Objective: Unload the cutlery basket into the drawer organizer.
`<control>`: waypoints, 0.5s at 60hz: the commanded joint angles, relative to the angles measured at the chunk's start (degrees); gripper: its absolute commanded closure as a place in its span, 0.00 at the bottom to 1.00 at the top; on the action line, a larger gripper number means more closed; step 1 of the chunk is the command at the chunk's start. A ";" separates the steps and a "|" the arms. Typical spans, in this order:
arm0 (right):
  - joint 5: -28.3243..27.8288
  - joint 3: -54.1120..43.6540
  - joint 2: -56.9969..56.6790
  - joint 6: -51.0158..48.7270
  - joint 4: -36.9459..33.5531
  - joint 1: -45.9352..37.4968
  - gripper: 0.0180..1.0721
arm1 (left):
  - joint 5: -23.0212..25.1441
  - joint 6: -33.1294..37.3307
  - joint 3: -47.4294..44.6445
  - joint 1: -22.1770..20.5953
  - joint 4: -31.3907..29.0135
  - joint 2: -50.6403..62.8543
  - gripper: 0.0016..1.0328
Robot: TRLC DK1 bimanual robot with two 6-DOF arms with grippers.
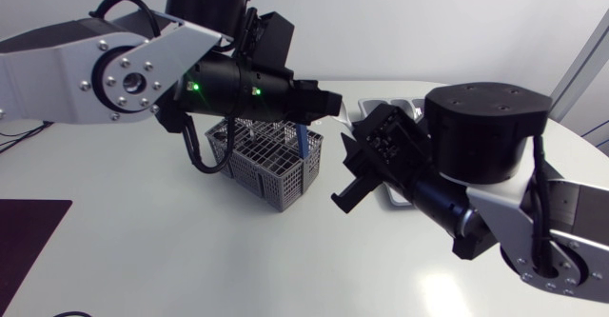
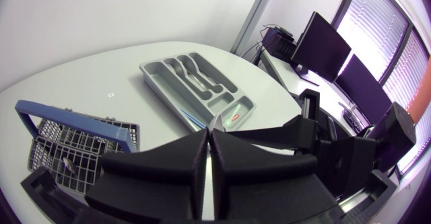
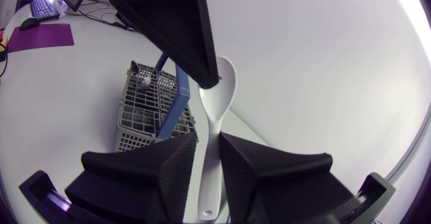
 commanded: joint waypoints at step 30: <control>-0.05 -0.53 0.47 -1.42 -0.19 -0.03 0.91 | 0.70 -1.55 0.05 -0.13 0.21 -0.05 0.97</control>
